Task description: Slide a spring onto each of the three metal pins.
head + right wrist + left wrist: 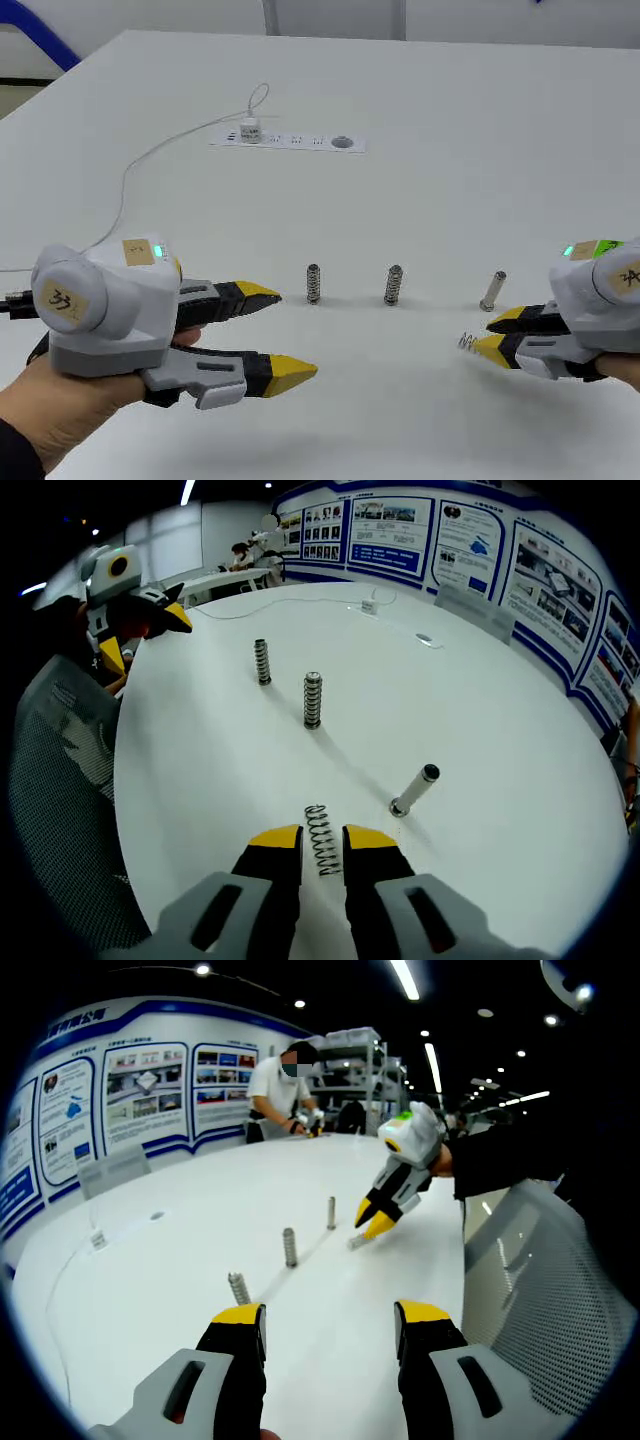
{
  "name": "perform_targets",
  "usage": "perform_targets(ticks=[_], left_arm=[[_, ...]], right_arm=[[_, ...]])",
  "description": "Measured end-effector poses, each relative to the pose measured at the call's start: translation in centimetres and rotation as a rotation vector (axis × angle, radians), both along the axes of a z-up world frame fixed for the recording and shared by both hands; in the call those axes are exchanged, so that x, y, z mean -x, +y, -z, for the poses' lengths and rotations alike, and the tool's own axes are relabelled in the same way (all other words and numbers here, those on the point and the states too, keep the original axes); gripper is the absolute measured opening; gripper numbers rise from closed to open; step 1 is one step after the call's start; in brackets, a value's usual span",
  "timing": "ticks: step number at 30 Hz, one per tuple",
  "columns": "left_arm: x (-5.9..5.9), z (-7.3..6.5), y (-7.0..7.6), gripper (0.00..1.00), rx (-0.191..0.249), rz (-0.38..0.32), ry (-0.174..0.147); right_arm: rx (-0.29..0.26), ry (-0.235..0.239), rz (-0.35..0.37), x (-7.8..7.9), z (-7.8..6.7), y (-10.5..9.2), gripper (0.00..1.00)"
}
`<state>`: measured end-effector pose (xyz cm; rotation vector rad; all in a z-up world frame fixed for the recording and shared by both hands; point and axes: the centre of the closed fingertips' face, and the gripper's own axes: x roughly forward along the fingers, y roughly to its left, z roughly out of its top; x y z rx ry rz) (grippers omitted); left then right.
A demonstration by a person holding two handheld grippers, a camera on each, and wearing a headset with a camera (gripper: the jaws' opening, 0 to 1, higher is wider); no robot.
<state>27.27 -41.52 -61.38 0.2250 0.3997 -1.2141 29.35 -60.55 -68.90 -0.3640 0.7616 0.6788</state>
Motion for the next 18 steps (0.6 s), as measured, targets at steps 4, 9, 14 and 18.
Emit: perform_targets(ticks=[4, 9, 14, 18], left_arm=[[0.0, 0.0, 0.0, 0.53, -0.003, 0.002, 0.0], [0.0, 0.0, -0.1, 0.53, -0.005, 0.003, -0.001], [0.1, 0.0, -0.2, 0.53, -0.006, 0.005, -0.001], [0.1, 0.0, -0.2, 0.52, -0.007, 0.004, -0.002]], right_arm=[[-0.016, 0.008, 0.021, 0.3, 0.3, -0.6, 0.17], [-0.013, 0.027, 0.024, 0.7, 1.1, -1.1, 0.17], [-0.019, 0.036, 0.026, 0.9, 1.4, -1.2, 0.16], [-0.018, 0.039, 0.024, 1.0, 1.5, -1.2, 0.16]])
